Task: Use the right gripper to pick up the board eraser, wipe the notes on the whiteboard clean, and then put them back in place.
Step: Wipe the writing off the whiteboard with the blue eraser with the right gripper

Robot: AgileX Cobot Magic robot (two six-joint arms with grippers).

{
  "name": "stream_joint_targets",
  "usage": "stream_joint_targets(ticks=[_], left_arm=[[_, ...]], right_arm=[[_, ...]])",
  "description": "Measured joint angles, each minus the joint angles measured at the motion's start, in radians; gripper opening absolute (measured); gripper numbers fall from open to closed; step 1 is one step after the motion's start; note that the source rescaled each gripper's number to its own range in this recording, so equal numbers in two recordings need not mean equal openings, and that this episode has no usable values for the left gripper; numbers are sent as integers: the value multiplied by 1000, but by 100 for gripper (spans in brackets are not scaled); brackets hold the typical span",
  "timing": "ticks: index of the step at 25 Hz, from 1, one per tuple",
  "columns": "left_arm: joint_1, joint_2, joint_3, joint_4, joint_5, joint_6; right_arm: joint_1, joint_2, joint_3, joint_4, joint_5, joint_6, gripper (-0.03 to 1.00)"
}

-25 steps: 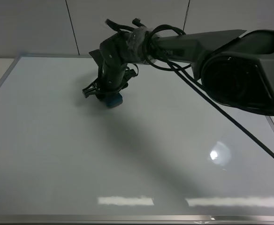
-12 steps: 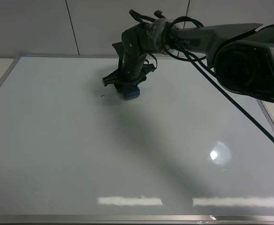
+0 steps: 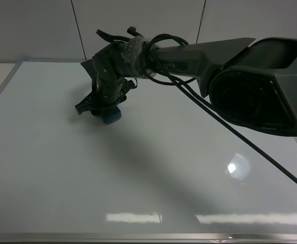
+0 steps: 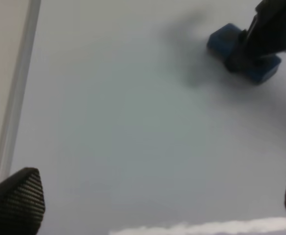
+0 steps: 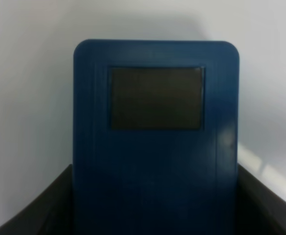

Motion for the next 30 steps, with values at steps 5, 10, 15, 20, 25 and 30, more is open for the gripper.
stream_joint_targets(ticks=[5, 10, 15, 20, 25, 30], left_arm=[[0, 0, 0, 0, 0, 0], [0, 0, 0, 0, 0, 0], [0, 0, 0, 0, 0, 0], [0, 0, 0, 0, 0, 0], [0, 0, 0, 0, 0, 0], [0, 0, 0, 0, 0, 0]], right_arm=[[29, 5, 1, 0, -29, 29, 0], [26, 6, 1, -26, -39, 48, 0], [-5, 8, 1, -67, -49, 88, 0], [-55, 8, 1, -74, -49, 102, 0], [-93, 8, 1, -89, -43, 124, 0], [-98, 8, 0, -89, -41, 130, 0]])
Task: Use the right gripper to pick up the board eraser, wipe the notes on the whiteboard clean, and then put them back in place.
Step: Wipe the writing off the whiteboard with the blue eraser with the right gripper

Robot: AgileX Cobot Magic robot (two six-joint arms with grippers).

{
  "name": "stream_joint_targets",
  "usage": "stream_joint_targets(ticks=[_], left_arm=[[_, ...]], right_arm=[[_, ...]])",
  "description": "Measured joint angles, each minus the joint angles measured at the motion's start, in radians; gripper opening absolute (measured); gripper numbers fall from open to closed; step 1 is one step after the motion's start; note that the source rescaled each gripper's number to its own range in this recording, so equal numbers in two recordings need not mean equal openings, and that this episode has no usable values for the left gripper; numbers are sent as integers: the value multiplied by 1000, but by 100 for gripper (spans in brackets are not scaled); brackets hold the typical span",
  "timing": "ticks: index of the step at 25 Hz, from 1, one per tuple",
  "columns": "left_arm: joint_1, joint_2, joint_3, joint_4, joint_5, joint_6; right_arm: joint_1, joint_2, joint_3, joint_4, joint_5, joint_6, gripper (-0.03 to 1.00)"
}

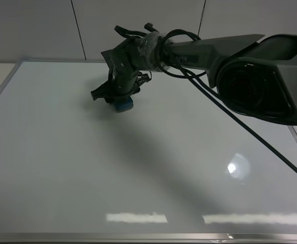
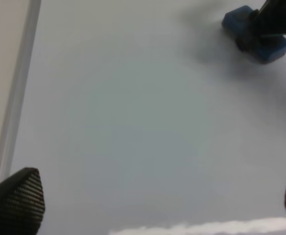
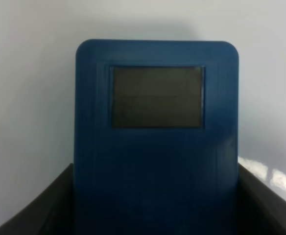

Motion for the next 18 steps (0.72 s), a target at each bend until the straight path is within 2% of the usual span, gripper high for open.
stream_joint_targets(ticks=[18], left_arm=[[0, 0, 0, 0, 0, 0]], right_arm=[[152, 3, 1, 3, -14, -41, 0]])
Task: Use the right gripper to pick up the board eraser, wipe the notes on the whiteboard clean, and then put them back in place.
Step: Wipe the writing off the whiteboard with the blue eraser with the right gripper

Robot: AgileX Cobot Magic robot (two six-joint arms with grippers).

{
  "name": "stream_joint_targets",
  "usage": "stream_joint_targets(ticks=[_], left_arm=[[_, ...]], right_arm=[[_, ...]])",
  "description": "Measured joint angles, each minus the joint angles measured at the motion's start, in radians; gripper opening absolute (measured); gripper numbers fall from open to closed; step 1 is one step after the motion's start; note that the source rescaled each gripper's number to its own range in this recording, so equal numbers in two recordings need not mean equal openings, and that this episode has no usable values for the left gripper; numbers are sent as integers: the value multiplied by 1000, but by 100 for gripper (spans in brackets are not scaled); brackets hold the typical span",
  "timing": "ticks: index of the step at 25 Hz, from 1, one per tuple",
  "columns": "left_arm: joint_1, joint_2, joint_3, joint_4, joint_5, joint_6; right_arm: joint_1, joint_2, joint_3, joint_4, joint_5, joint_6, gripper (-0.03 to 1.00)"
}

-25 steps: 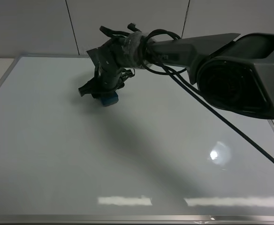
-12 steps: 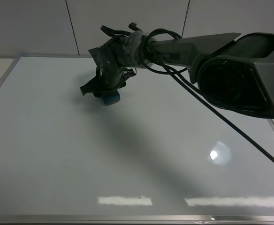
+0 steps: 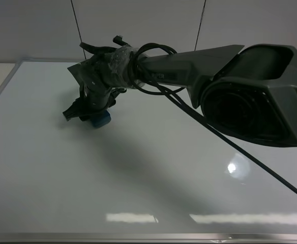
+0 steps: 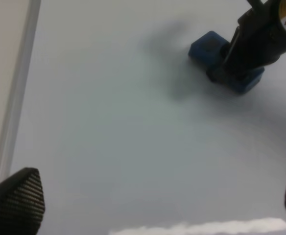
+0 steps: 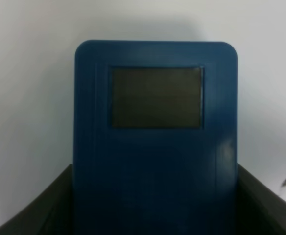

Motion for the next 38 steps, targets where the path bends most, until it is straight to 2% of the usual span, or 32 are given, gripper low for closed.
stream_joint_targets(ticks=[5, 11, 14, 20, 25, 31, 38], left_arm=[[0, 0, 0, 0, 0, 0], [0, 0, 0, 0, 0, 0], [0, 0, 0, 0, 0, 0], [0, 0, 0, 0, 0, 0], [0, 0, 0, 0, 0, 0], [0, 0, 0, 0, 0, 0], [0, 0, 0, 0, 0, 0]], right_arm=[[2, 0, 0, -19, 0, 10, 0], [2, 2, 2, -177, 0, 124, 0], [-8, 3, 2, -198, -1, 160, 0], [-91, 2, 2, -122, 1, 171, 0], [-150, -2, 1, -58, 23, 132, 0], [-142, -7, -1, 54, 47, 6, 0], [-64, -3, -43, 114, 118, -42, 0]])
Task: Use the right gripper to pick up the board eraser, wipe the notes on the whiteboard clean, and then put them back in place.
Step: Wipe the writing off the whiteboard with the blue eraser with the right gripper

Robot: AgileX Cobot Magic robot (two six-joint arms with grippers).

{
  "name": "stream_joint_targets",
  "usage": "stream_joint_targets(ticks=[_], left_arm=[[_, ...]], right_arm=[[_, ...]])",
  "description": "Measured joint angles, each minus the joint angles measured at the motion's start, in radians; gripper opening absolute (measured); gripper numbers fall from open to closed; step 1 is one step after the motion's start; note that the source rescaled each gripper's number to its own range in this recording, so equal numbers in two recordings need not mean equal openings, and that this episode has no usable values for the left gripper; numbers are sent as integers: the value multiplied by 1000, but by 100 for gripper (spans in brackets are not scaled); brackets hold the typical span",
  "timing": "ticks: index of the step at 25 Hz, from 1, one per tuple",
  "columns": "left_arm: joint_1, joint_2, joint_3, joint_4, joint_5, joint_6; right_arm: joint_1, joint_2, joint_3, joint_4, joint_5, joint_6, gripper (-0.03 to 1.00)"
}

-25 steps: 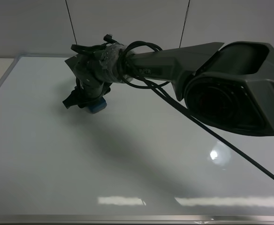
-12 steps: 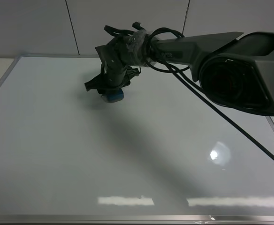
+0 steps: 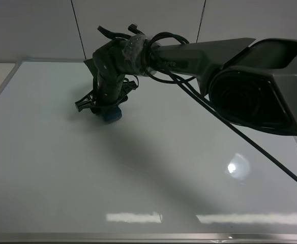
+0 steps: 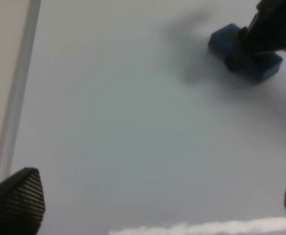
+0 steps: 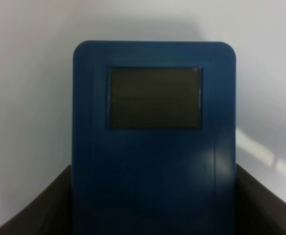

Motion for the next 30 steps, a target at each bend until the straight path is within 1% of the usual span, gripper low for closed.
stream_joint_targets(ticks=[4, 10, 14, 19, 23, 26, 30], left_arm=[[0, 0, 0, 0, 0, 0], [0, 0, 0, 0, 0, 0], [0, 0, 0, 0, 0, 0], [0, 0, 0, 0, 0, 0], [0, 0, 0, 0, 0, 0], [0, 0, 0, 0, 0, 0], [0, 0, 0, 0, 0, 0]], right_arm=[[23, 10, -32, 19, 29, -3, 0], [15, 34, -54, 16, 40, -3, 0], [2, 69, -106, 2, 58, -3, 0], [-28, 96, -154, -6, 72, 6, 0], [-71, 99, -166, -45, 98, 13, 0], [-105, 99, -169, -53, 119, 33, 0], [-116, 98, -171, -53, 125, 32, 0]])
